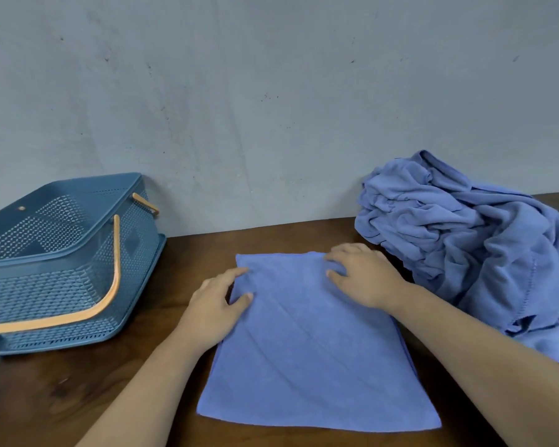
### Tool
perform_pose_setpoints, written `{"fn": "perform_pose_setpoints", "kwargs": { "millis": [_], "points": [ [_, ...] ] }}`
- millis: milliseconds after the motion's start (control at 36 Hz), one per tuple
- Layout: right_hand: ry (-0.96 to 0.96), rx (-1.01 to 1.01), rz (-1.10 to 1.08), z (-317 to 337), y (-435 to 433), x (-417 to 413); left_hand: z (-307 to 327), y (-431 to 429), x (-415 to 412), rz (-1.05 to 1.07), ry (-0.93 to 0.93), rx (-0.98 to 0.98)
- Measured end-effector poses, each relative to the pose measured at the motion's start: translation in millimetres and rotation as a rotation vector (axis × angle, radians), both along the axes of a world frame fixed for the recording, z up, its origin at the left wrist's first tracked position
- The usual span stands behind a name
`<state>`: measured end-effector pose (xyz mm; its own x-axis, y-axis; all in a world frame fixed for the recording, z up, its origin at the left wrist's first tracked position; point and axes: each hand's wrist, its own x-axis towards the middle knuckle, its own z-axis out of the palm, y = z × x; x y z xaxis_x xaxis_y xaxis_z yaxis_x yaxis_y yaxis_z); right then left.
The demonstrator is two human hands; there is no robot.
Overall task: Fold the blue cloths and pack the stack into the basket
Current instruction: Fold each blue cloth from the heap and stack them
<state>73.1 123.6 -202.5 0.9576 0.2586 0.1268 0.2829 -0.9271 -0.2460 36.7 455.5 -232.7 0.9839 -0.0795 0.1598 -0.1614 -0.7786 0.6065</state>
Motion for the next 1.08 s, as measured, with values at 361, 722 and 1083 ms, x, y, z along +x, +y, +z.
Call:
{"fn": "perform_pose_setpoints", "kwargs": {
  "millis": [361, 722, 1083],
  "points": [
    [0.133, 0.140, -0.109, 4.3, 74.6, 65.4, -9.9, -2.0, -0.4, 0.016, -0.066, 0.167],
    [-0.156, 0.137, -0.114, -29.2, 66.4, 76.1, -8.1, -2.6, -0.6, 0.033, -0.045, 0.164],
    [-0.149, 0.091, 0.011, 8.6, 44.7, 51.1, 3.0, -1.8, -5.2, 0.071, 0.011, 0.003]
  ]
}}
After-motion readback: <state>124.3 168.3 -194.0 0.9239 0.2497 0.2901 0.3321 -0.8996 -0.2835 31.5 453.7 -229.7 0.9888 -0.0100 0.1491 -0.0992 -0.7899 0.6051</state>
